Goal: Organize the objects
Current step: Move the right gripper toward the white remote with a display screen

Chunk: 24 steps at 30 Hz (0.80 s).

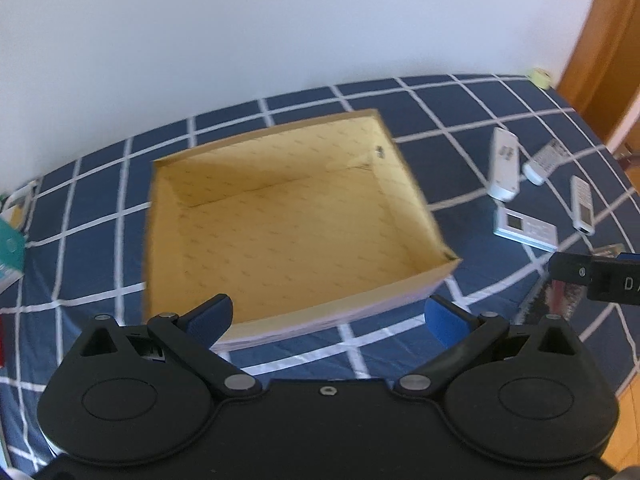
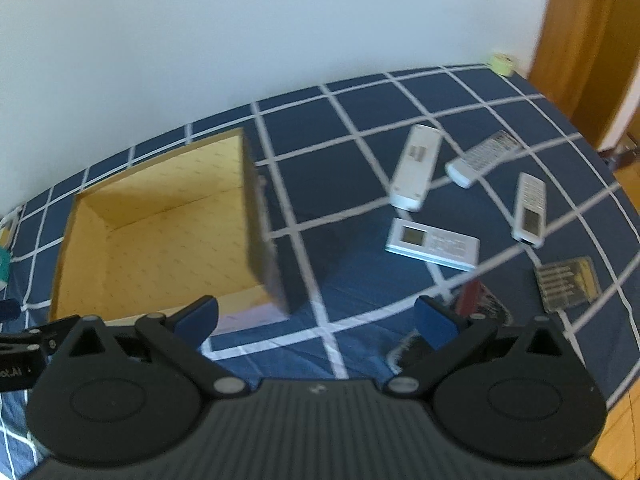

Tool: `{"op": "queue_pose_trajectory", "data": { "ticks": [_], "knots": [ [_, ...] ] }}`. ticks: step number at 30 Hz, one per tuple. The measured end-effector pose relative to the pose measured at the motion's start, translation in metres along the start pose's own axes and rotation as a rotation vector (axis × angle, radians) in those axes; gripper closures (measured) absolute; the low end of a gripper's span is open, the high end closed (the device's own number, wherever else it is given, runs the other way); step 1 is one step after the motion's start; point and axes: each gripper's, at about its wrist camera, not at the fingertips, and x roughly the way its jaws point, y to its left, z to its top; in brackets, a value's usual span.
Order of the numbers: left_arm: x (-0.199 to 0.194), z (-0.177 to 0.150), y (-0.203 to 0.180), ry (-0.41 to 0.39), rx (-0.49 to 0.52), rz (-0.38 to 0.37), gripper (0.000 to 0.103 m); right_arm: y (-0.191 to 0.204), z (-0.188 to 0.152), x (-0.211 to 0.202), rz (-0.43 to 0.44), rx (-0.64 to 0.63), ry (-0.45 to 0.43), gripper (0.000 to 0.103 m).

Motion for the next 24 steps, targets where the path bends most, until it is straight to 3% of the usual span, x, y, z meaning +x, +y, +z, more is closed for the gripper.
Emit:
{"op": "queue_pose_trajectory", "data": {
  "ticks": [13,24],
  "knots": [
    [0.034,0.029,-0.079,0.052,0.094,-0.066,0.0,-0.083,0.015,0.008,-0.05,0.147,0.018,0.0],
    [0.076,0.063,-0.139,0.105,0.168,-0.064,0.0,-0.145,0.039,0.04,-0.064,0.251,0.053,0.001]
  ]
}}
